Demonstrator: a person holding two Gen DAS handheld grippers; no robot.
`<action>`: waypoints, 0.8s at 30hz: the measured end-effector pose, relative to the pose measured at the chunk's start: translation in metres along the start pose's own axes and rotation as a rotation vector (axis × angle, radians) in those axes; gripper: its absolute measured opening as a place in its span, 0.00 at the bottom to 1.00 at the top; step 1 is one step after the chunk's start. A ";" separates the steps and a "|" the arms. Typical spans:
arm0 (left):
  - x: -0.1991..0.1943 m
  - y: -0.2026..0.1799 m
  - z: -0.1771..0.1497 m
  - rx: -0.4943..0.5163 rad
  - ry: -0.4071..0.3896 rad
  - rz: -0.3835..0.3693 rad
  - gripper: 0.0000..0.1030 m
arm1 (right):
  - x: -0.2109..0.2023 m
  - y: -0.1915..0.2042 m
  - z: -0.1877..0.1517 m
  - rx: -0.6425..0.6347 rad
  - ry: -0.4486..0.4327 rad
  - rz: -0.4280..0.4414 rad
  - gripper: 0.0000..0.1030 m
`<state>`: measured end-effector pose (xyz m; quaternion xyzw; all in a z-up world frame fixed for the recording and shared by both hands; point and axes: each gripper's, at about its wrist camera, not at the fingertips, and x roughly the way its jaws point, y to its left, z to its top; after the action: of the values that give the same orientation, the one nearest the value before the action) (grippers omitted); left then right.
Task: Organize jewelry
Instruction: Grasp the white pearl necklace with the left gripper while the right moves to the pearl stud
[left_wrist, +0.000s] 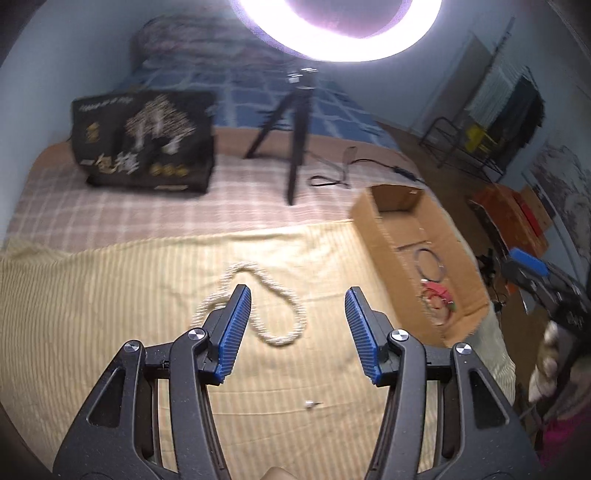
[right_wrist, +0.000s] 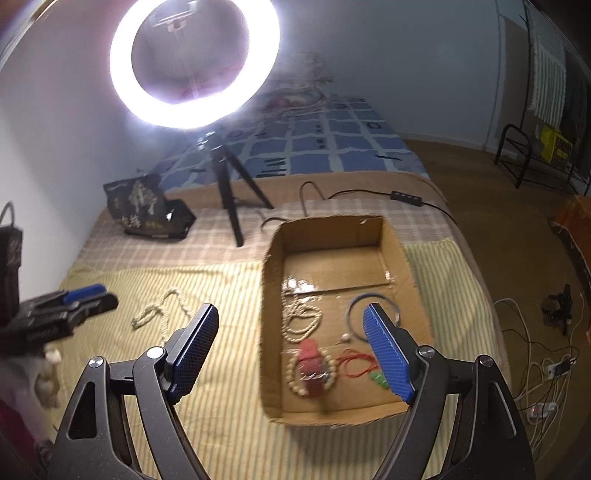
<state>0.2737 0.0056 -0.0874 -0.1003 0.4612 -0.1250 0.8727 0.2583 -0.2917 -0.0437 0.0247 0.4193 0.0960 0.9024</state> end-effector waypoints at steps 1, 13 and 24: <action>0.001 0.007 0.000 -0.014 0.003 0.005 0.53 | 0.000 0.007 -0.003 -0.015 -0.004 -0.002 0.78; 0.023 0.064 -0.003 -0.136 0.061 0.025 0.53 | 0.032 0.089 -0.046 -0.267 0.111 0.130 0.78; 0.060 0.086 -0.009 -0.206 0.145 0.004 0.53 | 0.063 0.111 -0.081 -0.331 0.228 0.280 0.78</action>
<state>0.3098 0.0679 -0.1636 -0.1791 0.5336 -0.0823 0.8224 0.2189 -0.1741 -0.1297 -0.0766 0.4895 0.2897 0.8189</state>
